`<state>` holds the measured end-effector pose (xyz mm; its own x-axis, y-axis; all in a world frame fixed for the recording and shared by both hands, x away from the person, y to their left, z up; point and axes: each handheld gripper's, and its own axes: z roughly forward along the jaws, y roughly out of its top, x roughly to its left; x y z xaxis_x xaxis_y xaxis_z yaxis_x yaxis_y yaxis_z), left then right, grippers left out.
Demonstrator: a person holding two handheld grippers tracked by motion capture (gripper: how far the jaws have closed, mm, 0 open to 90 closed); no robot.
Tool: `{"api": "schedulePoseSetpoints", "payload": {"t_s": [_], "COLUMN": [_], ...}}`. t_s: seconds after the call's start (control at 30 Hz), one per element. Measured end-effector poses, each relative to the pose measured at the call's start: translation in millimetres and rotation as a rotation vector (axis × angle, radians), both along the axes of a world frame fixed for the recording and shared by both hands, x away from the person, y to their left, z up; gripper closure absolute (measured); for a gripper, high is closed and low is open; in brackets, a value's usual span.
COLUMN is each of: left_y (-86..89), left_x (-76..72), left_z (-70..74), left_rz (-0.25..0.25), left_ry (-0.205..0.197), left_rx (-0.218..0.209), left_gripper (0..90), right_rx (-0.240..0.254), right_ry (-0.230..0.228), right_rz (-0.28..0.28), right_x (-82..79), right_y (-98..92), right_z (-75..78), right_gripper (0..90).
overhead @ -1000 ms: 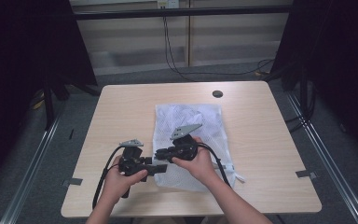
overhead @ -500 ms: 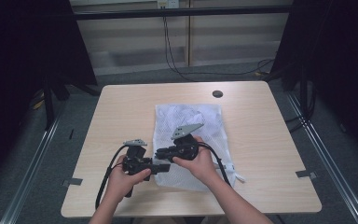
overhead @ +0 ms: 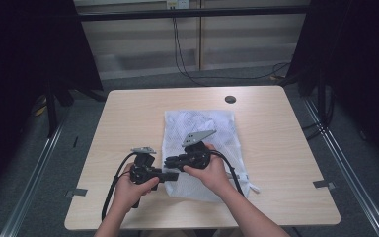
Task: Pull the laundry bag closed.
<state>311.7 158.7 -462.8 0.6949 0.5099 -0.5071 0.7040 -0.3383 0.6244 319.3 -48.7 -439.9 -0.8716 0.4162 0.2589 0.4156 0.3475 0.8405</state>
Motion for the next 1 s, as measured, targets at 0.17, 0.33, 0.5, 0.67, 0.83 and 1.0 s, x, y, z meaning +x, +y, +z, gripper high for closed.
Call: {"api": "schedulePoseSetpoints", "payload": {"t_s": [0.17, 0.33, 0.5, 0.67, 0.83, 1.0], "left_y": [2.8, 4.9, 4.6, 5.3, 5.5, 6.9], "left_x": [0.8, 1.7, 1.8, 2.0, 1.7, 1.4], "left_z": [1.5, 2.9, 4.2, 4.7, 5.1, 5.4], "left_rz": [0.0, 0.023, 0.029, 0.041, 0.041, 0.053], "left_ry": [0.0, -0.009, -0.015, -0.004, -0.005, 0.001], "left_rx": [-0.004, -0.014, -0.005, -0.009, -0.002, -0.007], "left_gripper": [82.2, 87.5, 88.3, 88.7, 88.8, 88.9], "right_rx": [0.0, -0.004, -0.017, -0.024, -0.036, -0.036], "right_ry": [-0.004, -0.013, -0.016, -0.024, -0.009, -0.012], "right_rz": [0.005, 0.007, 0.007, 0.001, 0.009, 0.01], "right_x": [-0.2, 0.2, -0.1, -1.4, -1.7, -1.8], "right_y": [-1.6, -3.6, -4.5, -5.4, -7.2, -11.7], "right_z": [1.1, 1.5, 1.6, 2.0, 2.2, 2.9], "right_gripper": [81.8, 81.8, 81.8, 81.9, 81.9, 82.0]}}
